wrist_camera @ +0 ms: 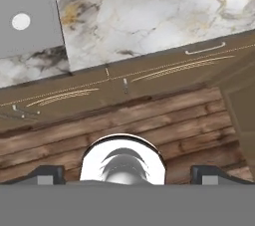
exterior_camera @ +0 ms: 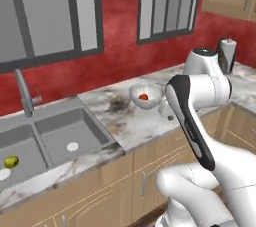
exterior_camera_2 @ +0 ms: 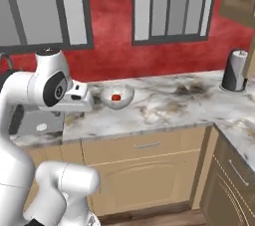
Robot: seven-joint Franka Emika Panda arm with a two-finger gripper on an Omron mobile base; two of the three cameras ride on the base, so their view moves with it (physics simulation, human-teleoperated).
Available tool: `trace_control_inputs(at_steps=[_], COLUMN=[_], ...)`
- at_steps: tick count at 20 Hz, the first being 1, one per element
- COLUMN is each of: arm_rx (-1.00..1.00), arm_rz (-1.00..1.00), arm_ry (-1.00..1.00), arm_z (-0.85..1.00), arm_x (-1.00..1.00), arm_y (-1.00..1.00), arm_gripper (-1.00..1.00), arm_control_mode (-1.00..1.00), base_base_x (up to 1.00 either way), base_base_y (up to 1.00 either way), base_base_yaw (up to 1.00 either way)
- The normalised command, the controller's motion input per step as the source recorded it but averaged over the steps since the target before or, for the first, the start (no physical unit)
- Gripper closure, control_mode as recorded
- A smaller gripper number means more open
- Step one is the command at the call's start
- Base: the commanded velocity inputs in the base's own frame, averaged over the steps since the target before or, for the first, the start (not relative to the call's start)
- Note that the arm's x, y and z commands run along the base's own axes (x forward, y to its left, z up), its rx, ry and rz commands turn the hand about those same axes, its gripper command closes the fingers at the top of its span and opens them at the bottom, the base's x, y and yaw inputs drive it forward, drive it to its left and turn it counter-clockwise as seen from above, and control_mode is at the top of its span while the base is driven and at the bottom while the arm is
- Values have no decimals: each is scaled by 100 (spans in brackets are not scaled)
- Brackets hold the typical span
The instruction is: Pick the apples from the cabinet and place them in one bowl. Pick the pear from the sink and place it in the other bowl.
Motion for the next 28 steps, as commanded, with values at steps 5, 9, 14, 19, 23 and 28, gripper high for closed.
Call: trace_control_inputs(at_steps=[5,9,14,19,23,28], arm_rx=[0,0,0,0,0,0], arm_rz=[0,0,0,0,0,0], arm_ry=[0,0,0,0,0,0], arm_z=[0,0,0,0,0,0], arm_x=[0,0,0,0,0,0], arm_y=[0,0,0,0,0,0], arm_gripper=[-100,-100,-100,-100,-100,-100], arm_control_mode=[100,100,100,100,100,100], base_base_x=[9,11,1,10,31,31], base_base_y=[-14,-23,-36,-67,-93,-18], base_base_yaw=[-83,-83,-84,-81,-62,-4])
